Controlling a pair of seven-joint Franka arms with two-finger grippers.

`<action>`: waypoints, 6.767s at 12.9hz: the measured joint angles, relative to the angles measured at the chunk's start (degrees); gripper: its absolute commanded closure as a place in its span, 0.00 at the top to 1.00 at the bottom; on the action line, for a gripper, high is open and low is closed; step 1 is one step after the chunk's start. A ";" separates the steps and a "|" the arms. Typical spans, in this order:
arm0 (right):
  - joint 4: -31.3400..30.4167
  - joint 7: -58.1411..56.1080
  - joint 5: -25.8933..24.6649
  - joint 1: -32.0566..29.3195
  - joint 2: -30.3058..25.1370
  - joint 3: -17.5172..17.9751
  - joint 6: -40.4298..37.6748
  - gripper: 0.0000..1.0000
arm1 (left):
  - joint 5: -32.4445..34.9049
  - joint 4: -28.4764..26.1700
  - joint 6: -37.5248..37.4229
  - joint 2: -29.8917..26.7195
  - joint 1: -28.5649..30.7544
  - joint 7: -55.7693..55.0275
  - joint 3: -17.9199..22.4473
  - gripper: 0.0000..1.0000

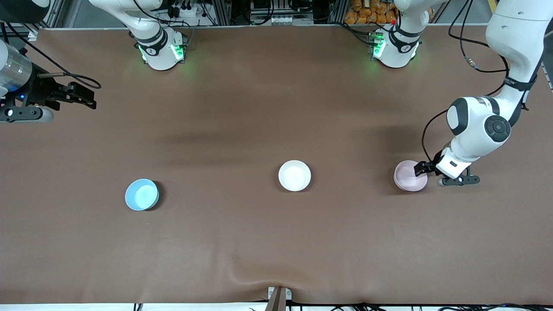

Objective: Stack pink and blue bowls on white bowl
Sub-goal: 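Reach the left gripper down to the pink bowl rim, then grasp the pink bowl rim with the left gripper and lift, then carry the pink bowl onto the white bowl with the left gripper, then release the pink bowl with the left gripper while the right gripper grasps the blue bowl, then carry the blue bowl onto the pink bowl with the right gripper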

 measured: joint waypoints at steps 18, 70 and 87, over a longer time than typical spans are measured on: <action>-0.04 0.00 0.00 0.00 -0.03 -0.01 0.02 1.00 | -0.46 8.02 -19.77 -8.62 -0.97 -17.03 -20.97 0.00; -1.96 -6.75 2.47 -5.97 40.52 -0.49 45.87 0.00 | -1.23 37.82 -55.70 -14.85 -3.34 -26.97 -10.63 1.00; 3.03 16.35 15.21 10.43 32.54 0.77 33.29 0.00 | -7.11 37.75 -60.77 -23.92 9.25 0.71 -11.98 1.00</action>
